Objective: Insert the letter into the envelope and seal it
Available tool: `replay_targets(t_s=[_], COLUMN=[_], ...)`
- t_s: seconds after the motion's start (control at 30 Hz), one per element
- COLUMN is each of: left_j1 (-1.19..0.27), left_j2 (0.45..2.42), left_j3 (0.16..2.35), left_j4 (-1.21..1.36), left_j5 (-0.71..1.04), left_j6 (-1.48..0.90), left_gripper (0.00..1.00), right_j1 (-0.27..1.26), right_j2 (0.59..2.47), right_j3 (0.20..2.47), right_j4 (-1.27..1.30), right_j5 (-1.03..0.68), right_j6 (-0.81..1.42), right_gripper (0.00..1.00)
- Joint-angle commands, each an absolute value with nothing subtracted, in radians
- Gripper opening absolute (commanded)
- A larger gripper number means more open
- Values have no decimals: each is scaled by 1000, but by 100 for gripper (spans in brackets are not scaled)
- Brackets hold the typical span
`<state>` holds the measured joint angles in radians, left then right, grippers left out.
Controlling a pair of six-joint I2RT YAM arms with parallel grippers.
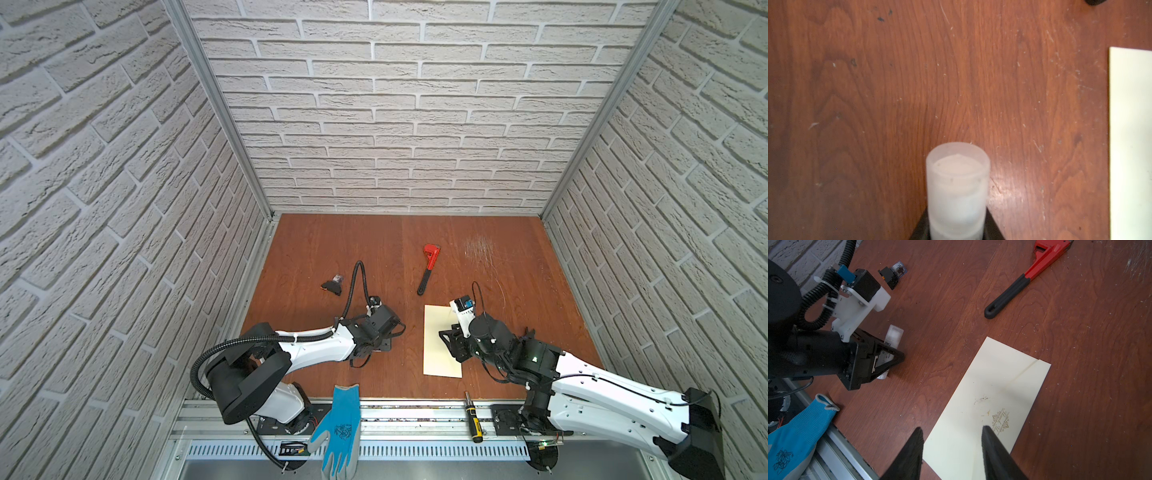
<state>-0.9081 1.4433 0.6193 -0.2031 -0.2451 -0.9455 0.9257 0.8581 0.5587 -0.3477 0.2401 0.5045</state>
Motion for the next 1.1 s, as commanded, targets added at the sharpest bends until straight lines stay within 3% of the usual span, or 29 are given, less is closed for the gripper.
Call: replay_targets(t_s=[0.0,0.53,0.87,1.07], left_j1=[-902,-902,-899,-743], left_j2=[1473,1449,1204,945], left_j3=[592,680,829,773], left_j4=[-213,-239,-317,-250], left_j5=[-242,-238,-403,-514], left_j6=[-962,-914,-702,-470], left_gripper=[33,50,64,73], right_j1=[924,924,909,769], right_j2=[820,775,764,757], right_j3=[568,626,721,750], right_j4=[-367,-467,-512,-435], right_j5=[274,340,463,567], right_j6=[497,460,403,251], right_gripper=[47,48,50,52])
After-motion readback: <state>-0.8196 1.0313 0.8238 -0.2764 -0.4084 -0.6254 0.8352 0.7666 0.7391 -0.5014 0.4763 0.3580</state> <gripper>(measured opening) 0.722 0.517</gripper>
